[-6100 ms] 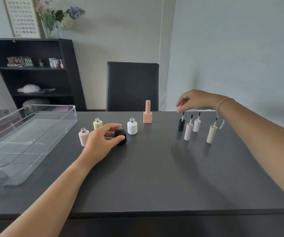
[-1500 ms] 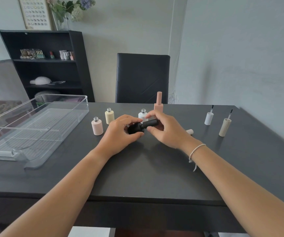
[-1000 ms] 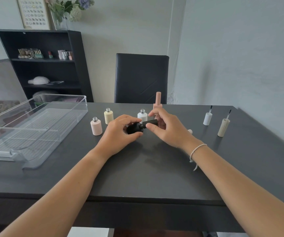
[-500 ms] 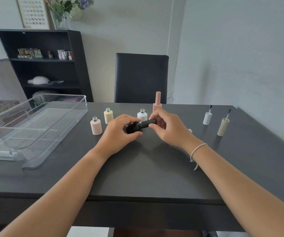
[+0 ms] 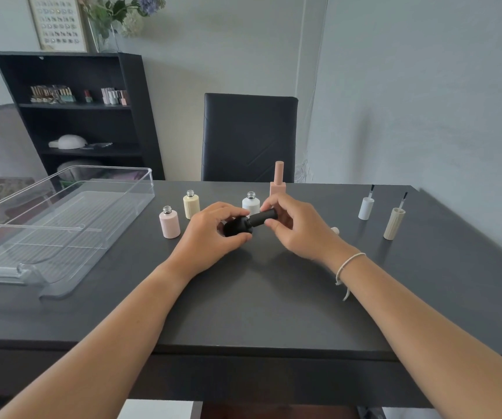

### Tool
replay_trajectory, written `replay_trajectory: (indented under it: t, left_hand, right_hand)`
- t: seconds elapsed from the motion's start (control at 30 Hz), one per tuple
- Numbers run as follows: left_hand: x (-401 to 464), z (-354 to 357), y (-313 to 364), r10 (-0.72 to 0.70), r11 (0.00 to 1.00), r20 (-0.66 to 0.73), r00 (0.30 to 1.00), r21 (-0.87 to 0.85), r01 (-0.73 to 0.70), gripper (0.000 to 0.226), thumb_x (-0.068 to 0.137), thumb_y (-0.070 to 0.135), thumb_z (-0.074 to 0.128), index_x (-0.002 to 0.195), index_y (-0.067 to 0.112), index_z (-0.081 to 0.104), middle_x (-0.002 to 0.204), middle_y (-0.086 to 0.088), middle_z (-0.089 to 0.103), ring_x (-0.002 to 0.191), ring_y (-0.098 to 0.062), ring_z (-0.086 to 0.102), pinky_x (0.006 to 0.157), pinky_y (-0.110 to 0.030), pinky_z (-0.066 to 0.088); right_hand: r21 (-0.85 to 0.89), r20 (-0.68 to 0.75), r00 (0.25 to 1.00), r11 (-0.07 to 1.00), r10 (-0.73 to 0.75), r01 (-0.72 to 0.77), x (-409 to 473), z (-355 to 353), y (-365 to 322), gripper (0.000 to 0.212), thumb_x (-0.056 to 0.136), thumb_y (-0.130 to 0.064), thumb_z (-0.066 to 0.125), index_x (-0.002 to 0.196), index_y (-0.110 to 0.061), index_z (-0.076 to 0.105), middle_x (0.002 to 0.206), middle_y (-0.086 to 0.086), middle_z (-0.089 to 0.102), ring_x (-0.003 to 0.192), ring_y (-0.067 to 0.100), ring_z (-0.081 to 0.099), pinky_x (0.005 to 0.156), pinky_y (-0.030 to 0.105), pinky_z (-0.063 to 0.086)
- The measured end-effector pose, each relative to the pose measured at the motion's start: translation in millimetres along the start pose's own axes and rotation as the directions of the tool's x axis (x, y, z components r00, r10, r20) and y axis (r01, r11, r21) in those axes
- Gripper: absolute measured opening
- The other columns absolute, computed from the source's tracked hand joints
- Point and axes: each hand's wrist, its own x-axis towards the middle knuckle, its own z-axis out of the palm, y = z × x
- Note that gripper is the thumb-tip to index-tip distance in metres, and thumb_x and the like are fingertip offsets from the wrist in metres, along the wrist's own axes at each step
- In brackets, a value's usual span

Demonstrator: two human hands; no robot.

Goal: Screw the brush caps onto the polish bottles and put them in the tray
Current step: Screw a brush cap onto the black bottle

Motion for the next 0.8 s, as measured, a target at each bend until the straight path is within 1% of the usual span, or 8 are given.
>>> replay_trajectory:
  t: [0.17,0.27,0.37,0.47,0.53,0.6,0.73,0.8]
  left_hand:
    - [0.5,-0.6,0.2,0.001,1.000,0.010,1.000,-0.010,-0.001,0.040,0.074,0.018,0.075,0.112,0.021,0.064,0.100,0.007,0.060,0.090,0.002,0.055,0.077,-0.001,0.039]
    - [-0.1,-1.0,0.4,-0.008,1.000,0.011,1.000,-0.019,0.009,0.040,0.074,0.018,0.074,0.113,0.020,0.064,0.101,0.006,0.061,0.091,0.002,0.055,0.078,-0.002,0.040]
    - [-0.2,-1.0,0.9,-0.023,0.999,0.002,1.000,-0.045,0.023,0.039,0.074,0.017,0.075,0.112,0.019,0.065,0.101,0.004,0.062,0.092,0.001,0.056,0.079,-0.003,0.041]
    - [-0.6,-0.7,2.4,-0.033,0.998,0.007,0.999,-0.059,0.034,0.039,0.074,0.016,0.075,0.112,0.018,0.065,0.101,0.004,0.063,0.091,0.001,0.056,0.079,-0.002,0.040]
    - [-1.1,-1.4,2.9,-0.040,0.997,0.005,0.999,-0.073,0.040,0.039,0.074,0.016,0.074,0.112,0.018,0.066,0.100,0.005,0.063,0.091,0.002,0.056,0.079,-0.002,0.040]
    - [-1.7,-2.0,3.6,-0.045,0.996,0.008,0.999,-0.078,0.045,0.039,0.074,0.016,0.074,0.112,0.019,0.065,0.099,0.007,0.062,0.091,0.003,0.056,0.078,-0.002,0.040]
    - [-2.3,-1.9,4.0,-0.066,0.993,0.014,0.998,-0.099,0.067,0.038,0.075,0.014,0.073,0.112,0.019,0.066,0.098,0.008,0.062,0.090,0.002,0.057,0.079,-0.002,0.039]
    - [-2.1,-1.5,4.2,-0.062,0.994,0.020,0.998,-0.092,0.063,0.039,0.075,0.014,0.073,0.113,0.019,0.066,0.098,0.008,0.062,0.090,0.002,0.057,0.079,-0.002,0.040]
  right_hand:
    - [-0.028,-0.037,0.999,1.000,-0.006,0.005,2.7,-0.6,-0.1,0.006,0.088,-0.012,0.056,0.092,-0.017,0.056,0.066,-0.011,0.051,0.062,-0.004,0.051,0.061,0.004,0.038]
    - [-0.051,-0.041,0.999,0.999,0.004,-0.006,3.4,0.8,0.7,0.006,0.090,-0.018,0.055,0.092,-0.014,0.057,0.068,-0.001,0.056,0.059,0.007,0.051,0.058,0.008,0.039]
    - [-0.064,-0.051,0.999,0.998,-0.011,0.007,3.5,1.2,1.3,0.009,0.090,-0.018,0.054,0.094,-0.011,0.058,0.073,0.005,0.059,0.061,0.011,0.051,0.060,0.010,0.039]
    - [-0.059,-0.050,0.998,0.998,-0.036,0.033,3.7,0.7,0.9,0.009,0.089,-0.012,0.056,0.098,-0.013,0.058,0.083,0.000,0.059,0.072,0.010,0.055,0.068,0.008,0.040]
    - [-0.056,-0.046,0.997,0.997,-0.059,0.056,3.7,-0.2,-0.5,0.014,0.087,-0.007,0.056,0.099,-0.015,0.058,0.089,-0.005,0.057,0.079,0.005,0.055,0.075,0.006,0.040]
    - [-0.043,-0.060,0.994,0.996,-0.086,0.084,3.1,-2.5,-1.7,0.019,0.086,-0.001,0.056,0.099,-0.015,0.057,0.094,-0.005,0.055,0.082,0.003,0.054,0.079,0.005,0.040]
    - [-0.026,-0.066,0.994,0.996,-0.091,0.090,1.9,-6.5,-3.9,0.022,0.084,0.002,0.057,0.098,-0.015,0.059,0.091,-0.010,0.053,0.080,-0.006,0.052,0.078,0.002,0.038]
    - [-0.052,-0.048,0.996,0.996,-0.081,0.078,1.6,-5.4,-4.3,0.021,0.084,0.000,0.058,0.098,-0.016,0.059,0.092,-0.009,0.054,0.078,-0.001,0.052,0.077,0.002,0.038]
